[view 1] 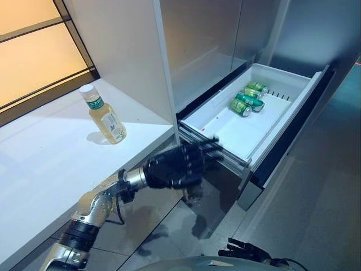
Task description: Put drinks into fridge and close the fridge
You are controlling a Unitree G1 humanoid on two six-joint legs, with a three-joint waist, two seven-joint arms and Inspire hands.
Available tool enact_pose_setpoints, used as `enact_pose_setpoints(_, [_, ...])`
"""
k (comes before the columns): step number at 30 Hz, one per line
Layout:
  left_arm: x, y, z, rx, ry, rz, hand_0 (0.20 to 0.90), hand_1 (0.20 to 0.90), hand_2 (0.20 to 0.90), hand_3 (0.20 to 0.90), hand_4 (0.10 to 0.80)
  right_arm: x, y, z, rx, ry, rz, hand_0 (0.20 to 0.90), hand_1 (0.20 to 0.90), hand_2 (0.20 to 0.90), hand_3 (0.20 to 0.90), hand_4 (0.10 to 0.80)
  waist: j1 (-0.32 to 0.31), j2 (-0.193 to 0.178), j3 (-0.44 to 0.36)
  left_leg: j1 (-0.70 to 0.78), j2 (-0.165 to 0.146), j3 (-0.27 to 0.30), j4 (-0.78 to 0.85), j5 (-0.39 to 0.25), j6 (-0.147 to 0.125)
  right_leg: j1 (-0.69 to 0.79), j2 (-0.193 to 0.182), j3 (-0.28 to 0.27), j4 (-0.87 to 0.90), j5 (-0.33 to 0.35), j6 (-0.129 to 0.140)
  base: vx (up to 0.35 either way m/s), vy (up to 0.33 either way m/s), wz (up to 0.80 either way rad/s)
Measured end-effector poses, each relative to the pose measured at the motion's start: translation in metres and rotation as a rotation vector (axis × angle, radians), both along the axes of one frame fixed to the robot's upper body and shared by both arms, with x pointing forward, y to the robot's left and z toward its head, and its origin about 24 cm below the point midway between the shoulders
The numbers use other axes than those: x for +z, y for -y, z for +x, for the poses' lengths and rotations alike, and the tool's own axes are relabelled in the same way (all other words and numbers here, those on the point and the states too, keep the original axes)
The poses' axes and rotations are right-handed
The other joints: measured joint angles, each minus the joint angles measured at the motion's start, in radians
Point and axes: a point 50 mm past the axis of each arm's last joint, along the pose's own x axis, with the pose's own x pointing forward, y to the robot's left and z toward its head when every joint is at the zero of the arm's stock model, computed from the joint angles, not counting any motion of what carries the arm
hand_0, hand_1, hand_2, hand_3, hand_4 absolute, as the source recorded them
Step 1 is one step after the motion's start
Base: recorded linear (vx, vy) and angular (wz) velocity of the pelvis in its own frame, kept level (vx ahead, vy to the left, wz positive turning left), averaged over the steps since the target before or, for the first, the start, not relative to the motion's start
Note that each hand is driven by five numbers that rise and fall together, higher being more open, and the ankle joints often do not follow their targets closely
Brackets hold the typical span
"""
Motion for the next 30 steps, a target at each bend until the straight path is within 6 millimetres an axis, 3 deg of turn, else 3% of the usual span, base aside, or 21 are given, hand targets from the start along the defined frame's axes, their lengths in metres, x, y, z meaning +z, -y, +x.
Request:
enact_pose_setpoints(7, [0.067,-0.055,0.011,0.655,0.396,-0.125,0.9,0.9,0.9,0.9,0.8,-0.003,-0.004,-0.009,-0.018,-0.02,-0.015,0.9,0.9,0.9,0.9,0.8,0.008,-0.01,-0.018,-0.001,0.0,-0.009,0.0,0.0,0.0,0.001,0.0,-0.006,-0.003,0.0,0.001,0.04,-0.019,0.03])
enact_pose_setpoints(10, [0.09,-0.078,0.0,0.956,0.566,-0.15,0.9,0.9,0.9,0.9,0.8,-0.005,-0.01,-0.014,-0.027,-0.029,-0.008,0.9,0.9,0.9,0.9,0.8,0.016,-0.034,-0.033,-0.005,-0.001,-0.013,0.001,0.0,0.0,-0.001,0.0,-0.009,-0.003,0.0,0.0,0.012,-0.014,0.03])
enact_pose_setpoints(14, [0.108,-0.086,-0.015,1.288,0.712,-0.158,0.9,0.9,0.9,0.9,0.8,-0.007,-0.016,-0.018,-0.03,-0.043,-0.002,0.9,0.9,0.9,0.9,0.8,0.037,-0.059,-0.048,-0.008,-0.004,-0.017,0.002,0.0,0.0,-0.002,-0.003,-0.012,-0.003,0.001,-0.003,0.0,-0.007,0.02])
enact_pose_setpoints(24, [0.107,-0.079,-0.014,1.642,0.782,0.014,0.9,0.9,0.9,0.9,0.8,-0.008,-0.019,-0.018,-0.003,-0.055,-0.001,0.9,0.9,0.9,0.9,0.8,0.037,-0.066,-0.055,-0.013,-0.003,-0.025,0.0,0.003,0.001,-0.002,-0.003,-0.024,-0.003,0.0,-0.001,0.0,0.001,0.03])
enact_pose_setpoints(30, [0.081,-0.089,0.007,1.708,0.653,0.215,0.9,0.9,0.9,0.9,0.8,-0.008,-0.018,-0.017,0.0,-0.06,-0.003,0.9,0.9,0.9,0.9,0.8,0.037,-0.062,-0.058,-0.015,-0.003,-0.029,0.0,0.005,0.0,-0.002,-0.002,-0.03,-0.001,0.001,-0.003,0.003,0.008,0.02])
